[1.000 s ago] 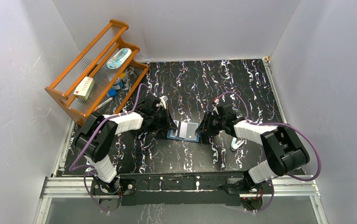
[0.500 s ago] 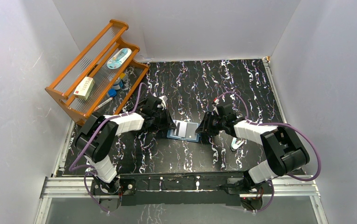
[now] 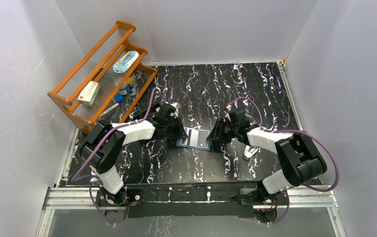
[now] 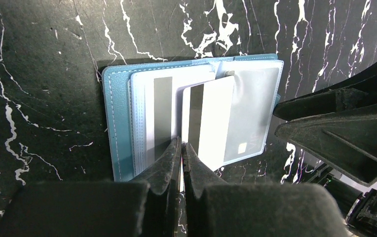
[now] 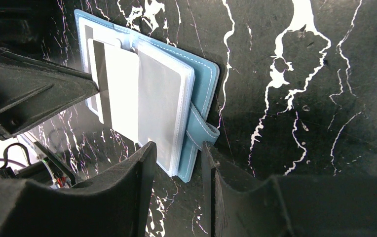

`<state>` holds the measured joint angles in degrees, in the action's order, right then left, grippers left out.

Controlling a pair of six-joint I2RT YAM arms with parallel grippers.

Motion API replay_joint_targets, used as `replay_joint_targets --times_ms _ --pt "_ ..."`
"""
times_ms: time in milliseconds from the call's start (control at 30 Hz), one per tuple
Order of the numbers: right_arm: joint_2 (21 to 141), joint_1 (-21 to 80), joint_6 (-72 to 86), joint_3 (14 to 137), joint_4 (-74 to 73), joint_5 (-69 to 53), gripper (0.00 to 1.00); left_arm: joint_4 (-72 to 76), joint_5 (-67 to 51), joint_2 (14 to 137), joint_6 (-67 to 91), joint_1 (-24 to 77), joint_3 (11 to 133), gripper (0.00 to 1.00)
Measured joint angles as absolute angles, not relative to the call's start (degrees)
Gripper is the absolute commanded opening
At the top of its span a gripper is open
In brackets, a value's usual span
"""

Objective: Put the credit cards into the card holder
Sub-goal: Insert the credit card into the card holder.

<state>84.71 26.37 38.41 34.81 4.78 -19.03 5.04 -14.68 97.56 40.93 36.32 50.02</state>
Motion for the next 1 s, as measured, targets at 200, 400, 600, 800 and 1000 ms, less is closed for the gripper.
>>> replay_joint_targets --times_ms 200,400,600,800,1000 --pt "84.7 26.4 38.7 34.7 5.0 -19.0 0.47 4.3 -13.0 97.5 40.9 36.7 51.0 0.00" --pt "84.4 26.4 38.8 34.0 5.7 -19.1 0.47 3.4 -11.2 97.5 40.9 37.0 52.6 0.00" --pt "84.3 26.4 38.9 33.8 5.9 -19.2 0.47 3.2 -10.3 97.5 41.5 37.5 53.0 0.00" --pt "84.3 26.3 38.9 33.5 6.3 -19.2 0.47 2.3 -8.4 97.5 43.0 38.9 53.0 0.00" --pt "84.3 26.2 39.3 33.0 7.4 -19.5 0.47 1.8 -6.8 97.7 42.2 40.8 53.5 0.00"
